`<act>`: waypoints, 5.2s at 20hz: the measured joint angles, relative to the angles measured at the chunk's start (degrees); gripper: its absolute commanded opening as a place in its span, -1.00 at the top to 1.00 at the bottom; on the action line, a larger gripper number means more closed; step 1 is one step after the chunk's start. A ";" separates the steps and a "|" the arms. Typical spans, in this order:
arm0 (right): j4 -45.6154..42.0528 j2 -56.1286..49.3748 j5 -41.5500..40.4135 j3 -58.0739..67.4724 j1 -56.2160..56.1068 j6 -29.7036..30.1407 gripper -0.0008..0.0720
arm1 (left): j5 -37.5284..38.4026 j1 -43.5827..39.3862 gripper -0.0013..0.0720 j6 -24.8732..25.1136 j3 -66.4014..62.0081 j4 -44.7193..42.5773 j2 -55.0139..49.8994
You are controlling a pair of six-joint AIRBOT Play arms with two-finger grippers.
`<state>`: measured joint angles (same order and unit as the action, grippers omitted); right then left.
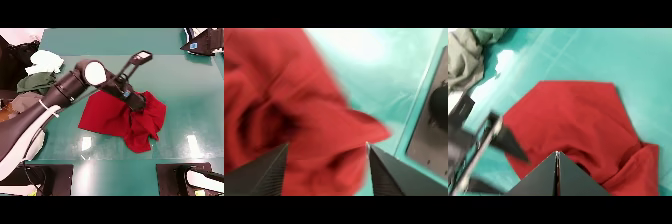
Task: Fold the shirts.
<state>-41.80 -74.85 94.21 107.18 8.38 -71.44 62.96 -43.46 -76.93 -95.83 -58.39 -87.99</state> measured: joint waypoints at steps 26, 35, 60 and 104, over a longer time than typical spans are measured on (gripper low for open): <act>-0.35 0.00 3.32 0.17 0.07 -0.48 0.93 | 6.99 33.97 -0.48 0.42 42.32 -8.41 12.35; -0.31 0.00 3.61 0.17 -0.02 -1.51 0.93 | 1.38 33.75 -0.49 2.08 46.86 -3.23 12.46; -33.68 16.04 -22.73 -50.27 -35.45 -15.02 -0.78 | 1.55 26.03 0.90 -0.72 30.69 -3.63 12.92; -38.03 8.52 -3.91 -1.86 -1.99 -16.28 0.94 | 6.12 30.60 0.90 -7.17 16.26 -21.62 38.53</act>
<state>-79.83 -66.32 90.30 105.32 6.39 -87.72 69.08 -12.86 -84.09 -79.57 -80.01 -49.45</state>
